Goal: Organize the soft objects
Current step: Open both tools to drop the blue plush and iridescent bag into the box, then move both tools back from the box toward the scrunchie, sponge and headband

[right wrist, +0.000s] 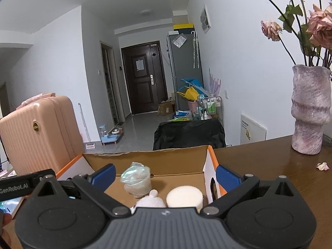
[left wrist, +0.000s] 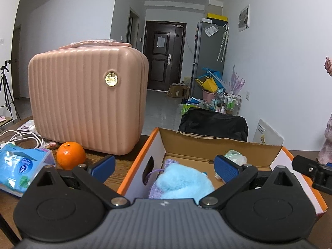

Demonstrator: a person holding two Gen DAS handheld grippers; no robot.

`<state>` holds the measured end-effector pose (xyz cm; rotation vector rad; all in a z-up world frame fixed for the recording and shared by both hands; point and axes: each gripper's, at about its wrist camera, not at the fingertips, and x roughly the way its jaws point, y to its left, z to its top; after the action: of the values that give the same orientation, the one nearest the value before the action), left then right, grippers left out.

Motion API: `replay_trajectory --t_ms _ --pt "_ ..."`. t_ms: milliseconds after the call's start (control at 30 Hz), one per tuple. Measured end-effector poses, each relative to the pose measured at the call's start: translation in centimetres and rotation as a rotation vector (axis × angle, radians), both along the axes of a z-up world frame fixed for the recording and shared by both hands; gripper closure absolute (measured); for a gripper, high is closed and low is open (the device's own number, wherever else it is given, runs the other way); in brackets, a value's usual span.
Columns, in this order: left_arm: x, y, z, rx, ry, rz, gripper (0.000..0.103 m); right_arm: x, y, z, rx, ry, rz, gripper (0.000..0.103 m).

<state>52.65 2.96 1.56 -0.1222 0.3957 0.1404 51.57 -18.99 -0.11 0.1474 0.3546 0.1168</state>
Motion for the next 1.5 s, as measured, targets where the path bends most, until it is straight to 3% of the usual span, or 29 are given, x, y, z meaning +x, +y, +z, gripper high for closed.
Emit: replay_trajectory --t_ms 1100,1500 --pt "-9.2 0.9 -1.2 0.022 0.008 0.016 0.000 -9.2 -1.1 -0.3 -0.044 -0.010 0.006 0.000" --pt "-13.1 0.6 -1.3 0.026 0.015 -0.006 0.000 -13.1 -0.2 -1.1 -0.102 -0.009 0.051 0.000"
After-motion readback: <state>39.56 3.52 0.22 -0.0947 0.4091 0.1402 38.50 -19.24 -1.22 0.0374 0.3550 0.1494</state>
